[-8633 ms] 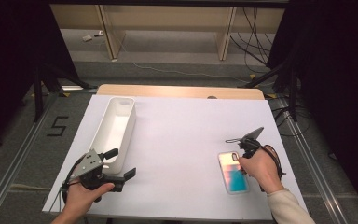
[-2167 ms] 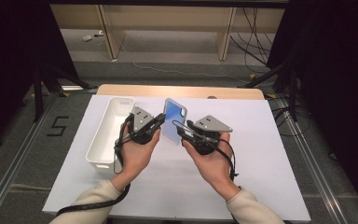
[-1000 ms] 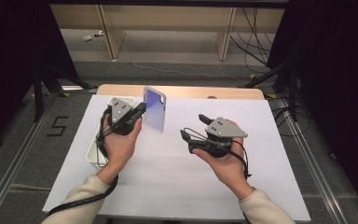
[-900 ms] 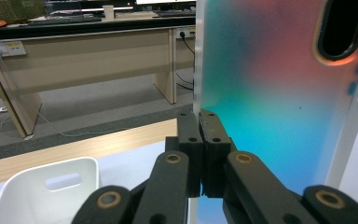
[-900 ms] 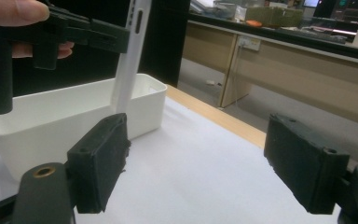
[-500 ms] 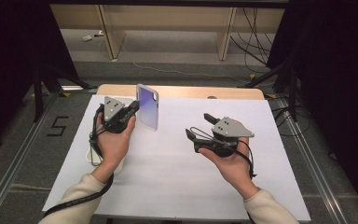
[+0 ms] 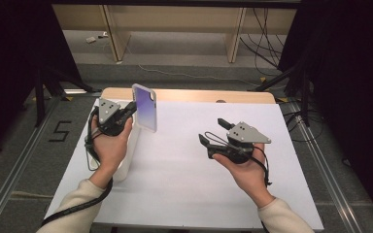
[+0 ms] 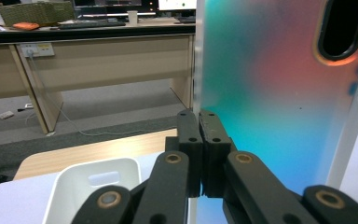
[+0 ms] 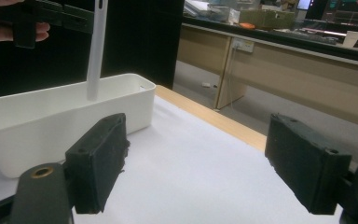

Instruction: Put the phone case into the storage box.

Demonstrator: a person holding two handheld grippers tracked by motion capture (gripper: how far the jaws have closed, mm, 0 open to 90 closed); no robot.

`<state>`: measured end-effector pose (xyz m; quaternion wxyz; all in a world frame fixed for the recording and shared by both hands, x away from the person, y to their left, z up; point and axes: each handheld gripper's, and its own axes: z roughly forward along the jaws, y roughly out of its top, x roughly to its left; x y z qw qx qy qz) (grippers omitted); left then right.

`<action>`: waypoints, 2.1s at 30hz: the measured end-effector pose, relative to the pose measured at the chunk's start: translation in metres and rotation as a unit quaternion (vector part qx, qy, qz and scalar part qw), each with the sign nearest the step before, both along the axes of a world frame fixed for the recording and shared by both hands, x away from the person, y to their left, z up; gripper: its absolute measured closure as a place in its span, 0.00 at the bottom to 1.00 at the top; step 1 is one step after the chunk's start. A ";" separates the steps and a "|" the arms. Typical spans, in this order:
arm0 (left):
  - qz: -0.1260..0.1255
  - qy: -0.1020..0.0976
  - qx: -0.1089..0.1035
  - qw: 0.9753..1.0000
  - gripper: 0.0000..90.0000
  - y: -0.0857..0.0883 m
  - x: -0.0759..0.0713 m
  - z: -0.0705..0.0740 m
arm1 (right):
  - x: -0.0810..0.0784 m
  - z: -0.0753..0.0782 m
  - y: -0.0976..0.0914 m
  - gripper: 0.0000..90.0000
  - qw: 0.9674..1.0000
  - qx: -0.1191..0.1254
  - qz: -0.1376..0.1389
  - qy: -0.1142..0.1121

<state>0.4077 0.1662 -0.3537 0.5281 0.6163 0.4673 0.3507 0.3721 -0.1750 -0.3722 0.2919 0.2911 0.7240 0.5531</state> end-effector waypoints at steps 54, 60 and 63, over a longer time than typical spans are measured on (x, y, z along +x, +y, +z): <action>0.080 0.002 -0.012 0.997 0.98 0.048 0.012 -0.002 | -0.006 -0.008 -0.033 0.21 0.999 0.020 -0.031 0.005; 0.087 0.003 -0.011 0.996 0.98 0.052 0.014 -0.003 | -0.006 -0.009 -0.037 0.21 0.999 0.019 -0.033 0.007; 0.089 0.003 -0.007 0.996 0.98 0.053 0.015 -0.004 | -0.006 -0.009 -0.039 0.21 0.999 0.019 -0.032 0.012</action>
